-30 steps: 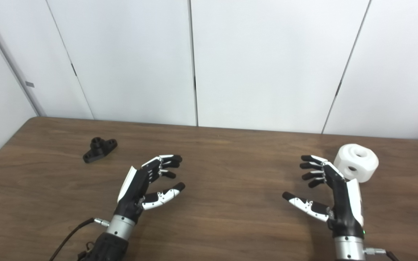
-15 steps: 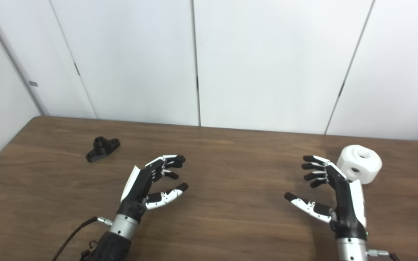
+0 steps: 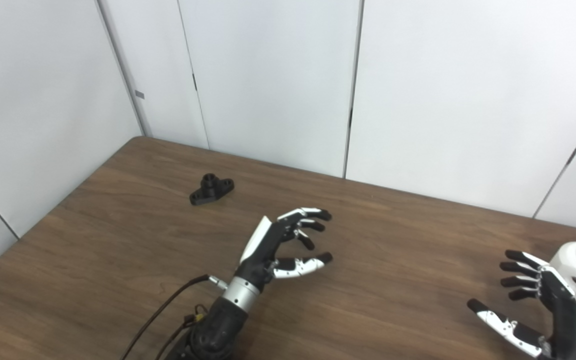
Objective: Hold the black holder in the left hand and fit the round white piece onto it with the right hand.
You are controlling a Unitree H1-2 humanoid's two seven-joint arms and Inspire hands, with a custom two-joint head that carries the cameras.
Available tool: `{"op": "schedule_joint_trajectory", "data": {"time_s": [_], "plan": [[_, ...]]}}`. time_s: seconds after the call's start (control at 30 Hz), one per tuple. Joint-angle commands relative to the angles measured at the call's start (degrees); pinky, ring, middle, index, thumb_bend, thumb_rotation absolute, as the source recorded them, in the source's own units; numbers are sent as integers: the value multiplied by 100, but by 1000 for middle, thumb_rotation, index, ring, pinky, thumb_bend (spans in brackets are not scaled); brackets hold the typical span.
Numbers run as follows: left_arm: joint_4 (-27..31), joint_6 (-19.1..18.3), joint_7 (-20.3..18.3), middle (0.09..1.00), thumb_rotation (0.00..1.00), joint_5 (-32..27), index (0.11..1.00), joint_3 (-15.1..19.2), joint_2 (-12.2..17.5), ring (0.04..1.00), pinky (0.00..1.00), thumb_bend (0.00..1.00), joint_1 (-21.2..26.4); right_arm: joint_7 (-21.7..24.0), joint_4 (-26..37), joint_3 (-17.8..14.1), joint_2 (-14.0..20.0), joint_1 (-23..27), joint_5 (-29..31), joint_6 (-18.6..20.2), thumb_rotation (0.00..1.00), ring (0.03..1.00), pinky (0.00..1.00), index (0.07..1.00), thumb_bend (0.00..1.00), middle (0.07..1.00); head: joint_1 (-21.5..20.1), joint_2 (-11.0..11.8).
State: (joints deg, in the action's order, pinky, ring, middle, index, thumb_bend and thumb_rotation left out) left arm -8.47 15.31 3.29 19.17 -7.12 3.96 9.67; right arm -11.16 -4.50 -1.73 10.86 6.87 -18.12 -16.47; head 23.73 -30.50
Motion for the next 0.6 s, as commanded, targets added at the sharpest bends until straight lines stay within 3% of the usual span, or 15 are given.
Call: {"op": "schedule_joint_trajectory", "data": {"time_s": [0.0, 0.13, 0.27, 0.33, 0.43, 0.57], "plan": [[90, -129, -43, 799, 0, 63, 721, -3, 74, 711, 522, 734, 2, -9, 157, -61, 63, 39, 11, -133, 0, 549, 435, 690, 596, 639, -4, -2], [385, -161, -125, 750, 38, 160, 718, 58, 331, 690, 534, 765, 117, 18, 259, -72, 46, 39, 10, -10, 0, 542, 428, 682, 600, 632, 28, 17], [564, -197, -195, 765, 94, 215, 719, 154, 607, 764, 659, 809, 214, 47, 307, -93, 78, 35, 31, 6, 0, 539, 429, 680, 600, 629, 59, 7], [744, -417, -88, 775, 86, 344, 716, 280, 683, 776, 693, 818, 238, 58, 306, -109, 86, 34, 46, 5, 0, 539, 430, 679, 601, 629, 108, 13], [911, -594, -33, 783, 17, 487, 713, 425, 840, 771, 676, 832, 284, 87, 312, -118, 86, 29, 53, 14, 0, 539, 428, 675, 603, 626, 133, 8], [941, -581, -71, 780, 15, 524, 711, 528, 1038, 753, 634, 831, 337, 119, 291, -135, 86, 22, 49, 0, 0, 542, 430, 677, 604, 630, 149, 4]]}}
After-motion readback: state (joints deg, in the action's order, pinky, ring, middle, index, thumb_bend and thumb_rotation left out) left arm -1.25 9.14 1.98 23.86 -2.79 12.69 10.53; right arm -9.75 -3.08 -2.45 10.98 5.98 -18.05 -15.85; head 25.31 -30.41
